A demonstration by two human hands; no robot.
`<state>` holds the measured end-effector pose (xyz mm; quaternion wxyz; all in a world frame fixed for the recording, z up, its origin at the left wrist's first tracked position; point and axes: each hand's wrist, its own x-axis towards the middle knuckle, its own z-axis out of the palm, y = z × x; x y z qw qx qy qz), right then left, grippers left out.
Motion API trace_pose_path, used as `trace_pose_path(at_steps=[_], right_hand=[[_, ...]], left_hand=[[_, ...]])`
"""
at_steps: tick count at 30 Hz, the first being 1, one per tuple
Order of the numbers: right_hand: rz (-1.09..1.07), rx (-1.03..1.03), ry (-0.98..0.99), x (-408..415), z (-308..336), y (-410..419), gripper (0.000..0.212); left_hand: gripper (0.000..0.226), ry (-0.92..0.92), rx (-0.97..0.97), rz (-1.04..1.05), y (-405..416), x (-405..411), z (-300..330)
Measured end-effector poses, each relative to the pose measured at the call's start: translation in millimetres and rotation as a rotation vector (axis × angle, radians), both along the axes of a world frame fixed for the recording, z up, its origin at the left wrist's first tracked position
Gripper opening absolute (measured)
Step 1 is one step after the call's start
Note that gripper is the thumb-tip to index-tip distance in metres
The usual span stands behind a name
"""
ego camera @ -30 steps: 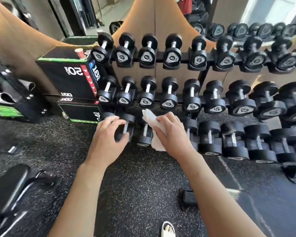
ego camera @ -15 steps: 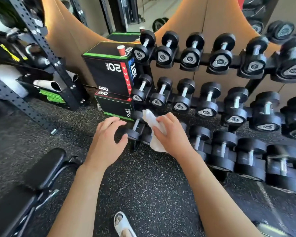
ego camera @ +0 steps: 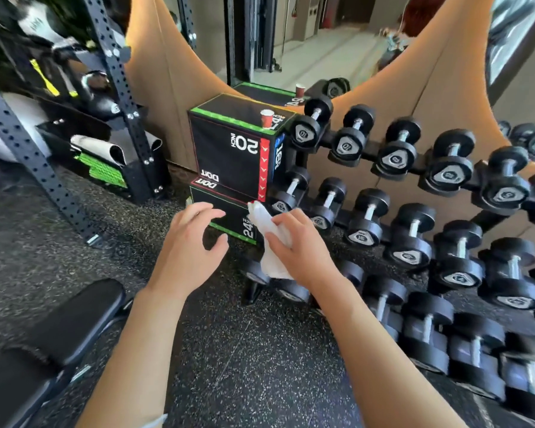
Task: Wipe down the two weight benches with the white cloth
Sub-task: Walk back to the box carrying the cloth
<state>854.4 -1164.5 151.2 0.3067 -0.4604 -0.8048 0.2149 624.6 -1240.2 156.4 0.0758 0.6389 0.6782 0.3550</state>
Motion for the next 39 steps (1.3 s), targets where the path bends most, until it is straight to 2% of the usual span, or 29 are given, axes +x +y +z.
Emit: trace_pose_path(at_steps=[10, 20, 27, 39], right_hand=[[0.109, 0.004, -0.035, -125, 8, 33, 0.026], [0.223, 0.166, 0.021, -198, -2, 98, 0.025], [0.242, 0.309, 0.096, -227, -25, 194, 0.023], [0.242, 0.223, 0.138, -259, -44, 382, 0.025]], left_hand=[[0.037, -0.032, 0.007, 0.106, 1, -117, -9], [0.037, -0.037, -0.023, 0.201, 43, -176, -21], [0.038, 0.009, -0.046, 0.214, 143, -201, -21], [0.038, 0.065, -0.113, 0.212, 329, -230, -9]])
